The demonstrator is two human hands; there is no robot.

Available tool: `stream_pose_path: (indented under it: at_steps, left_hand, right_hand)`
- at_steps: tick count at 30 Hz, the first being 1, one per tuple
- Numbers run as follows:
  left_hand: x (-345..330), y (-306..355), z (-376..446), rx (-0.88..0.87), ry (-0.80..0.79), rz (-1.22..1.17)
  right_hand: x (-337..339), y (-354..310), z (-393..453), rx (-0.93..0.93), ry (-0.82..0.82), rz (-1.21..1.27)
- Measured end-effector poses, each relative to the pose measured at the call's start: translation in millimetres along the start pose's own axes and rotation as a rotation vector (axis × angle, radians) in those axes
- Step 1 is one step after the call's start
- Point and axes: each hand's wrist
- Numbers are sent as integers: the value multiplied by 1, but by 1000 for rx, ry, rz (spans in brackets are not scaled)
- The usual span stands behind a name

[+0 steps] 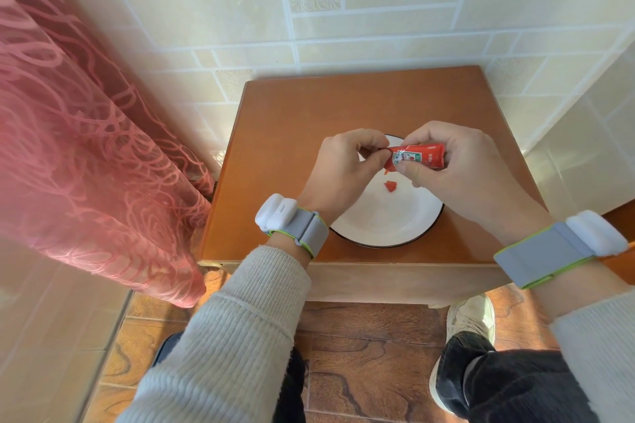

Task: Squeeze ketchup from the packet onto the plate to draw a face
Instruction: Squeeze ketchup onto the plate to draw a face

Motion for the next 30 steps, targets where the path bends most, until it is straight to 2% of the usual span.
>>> stream_pose_path:
  at_steps: [8, 22, 30]
  left_hand:
    - [12, -2, -3, 28, -52, -6]
    - [48, -19, -16, 32, -144, 159]
    - [46, -21, -16, -5, -147, 180]
  right_hand:
    - [-4, -4, 4, 42, -58, 52]
    - [-36, -24, 10, 99, -151, 39]
    - [-37, -29, 11, 132, -123, -14]
Point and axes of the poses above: each hand's wrist, its own z-axis towards the middle knuckle, its own x-axis out of the back of the hand, y = z × x, and after that the axes turned 4 degrees about -z, right-handed
